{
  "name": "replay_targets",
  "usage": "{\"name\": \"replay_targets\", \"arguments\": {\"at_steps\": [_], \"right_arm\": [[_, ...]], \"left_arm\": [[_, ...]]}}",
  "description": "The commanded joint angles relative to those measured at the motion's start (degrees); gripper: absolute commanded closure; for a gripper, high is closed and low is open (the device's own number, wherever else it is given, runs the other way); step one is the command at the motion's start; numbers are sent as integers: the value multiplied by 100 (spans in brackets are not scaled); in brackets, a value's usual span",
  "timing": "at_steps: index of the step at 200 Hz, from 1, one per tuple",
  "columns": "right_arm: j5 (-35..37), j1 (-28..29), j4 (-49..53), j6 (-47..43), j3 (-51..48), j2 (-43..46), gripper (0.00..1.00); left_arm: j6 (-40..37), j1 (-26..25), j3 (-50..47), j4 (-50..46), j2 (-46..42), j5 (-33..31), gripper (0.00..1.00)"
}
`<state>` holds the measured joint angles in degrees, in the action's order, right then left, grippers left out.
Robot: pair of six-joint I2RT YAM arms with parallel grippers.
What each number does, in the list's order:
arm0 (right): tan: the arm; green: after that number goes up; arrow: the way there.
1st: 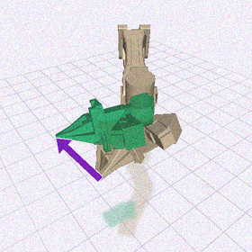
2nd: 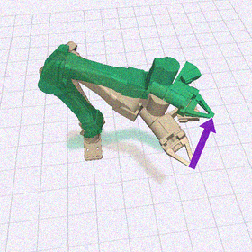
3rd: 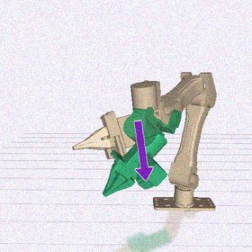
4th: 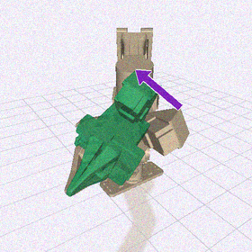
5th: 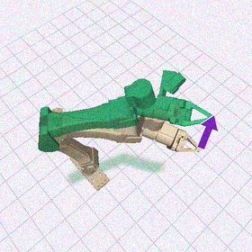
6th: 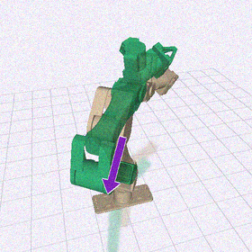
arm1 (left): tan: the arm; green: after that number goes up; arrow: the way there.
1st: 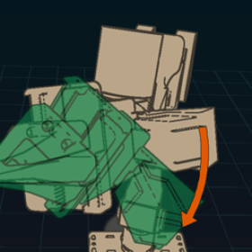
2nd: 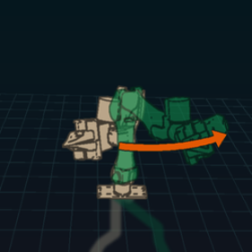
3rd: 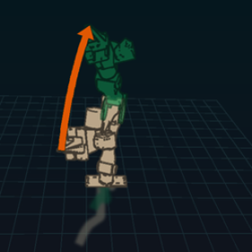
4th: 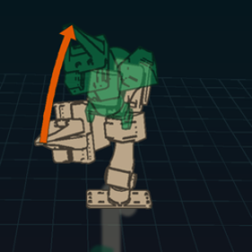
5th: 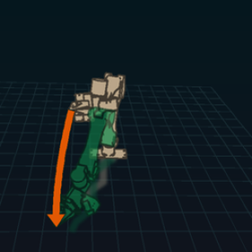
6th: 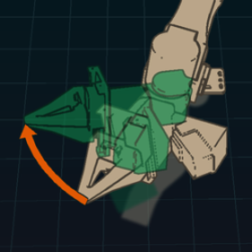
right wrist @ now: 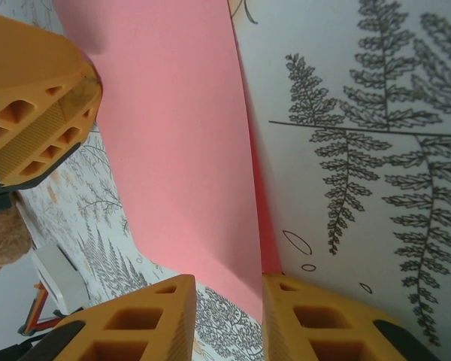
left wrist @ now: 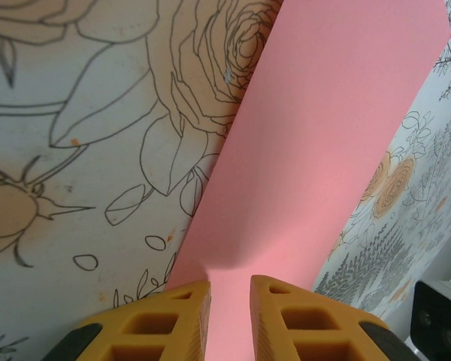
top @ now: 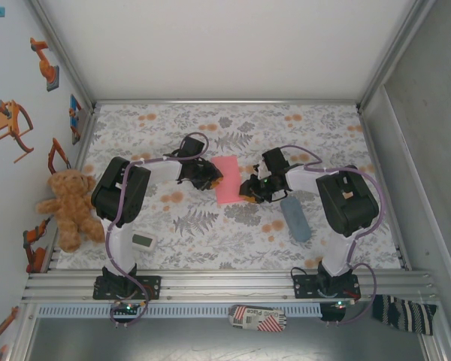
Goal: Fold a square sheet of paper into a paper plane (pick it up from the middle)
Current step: Fold the triangle a second time at the center of the table.
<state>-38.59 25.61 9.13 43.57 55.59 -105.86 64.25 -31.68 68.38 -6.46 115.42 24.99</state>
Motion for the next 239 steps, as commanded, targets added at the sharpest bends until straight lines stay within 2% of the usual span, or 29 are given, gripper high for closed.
{"name": "replay_targets", "arguments": {"at_steps": [1, 59, 173, 203, 239], "right_arm": [[-69, 50, -191, 178, 46, -48, 74], [-87, 51, -426, 416, 56, -179, 78], [36, 37, -367, 500, 13, -183, 98], [101, 22, -376, 497, -62, -107, 100], [97, -11, -377, 504, -111, -58, 100]], "left_arm": [[44, -19, -209, -749, 435, -249, 76], [35, -9, -228, -743, 403, -237, 76], [-42, 1, -176, -686, 267, -180, 76], [-347, -1, -146, -298, 4, 15, 74], [-974, 16, 186, -475, -317, -50, 72]]}}
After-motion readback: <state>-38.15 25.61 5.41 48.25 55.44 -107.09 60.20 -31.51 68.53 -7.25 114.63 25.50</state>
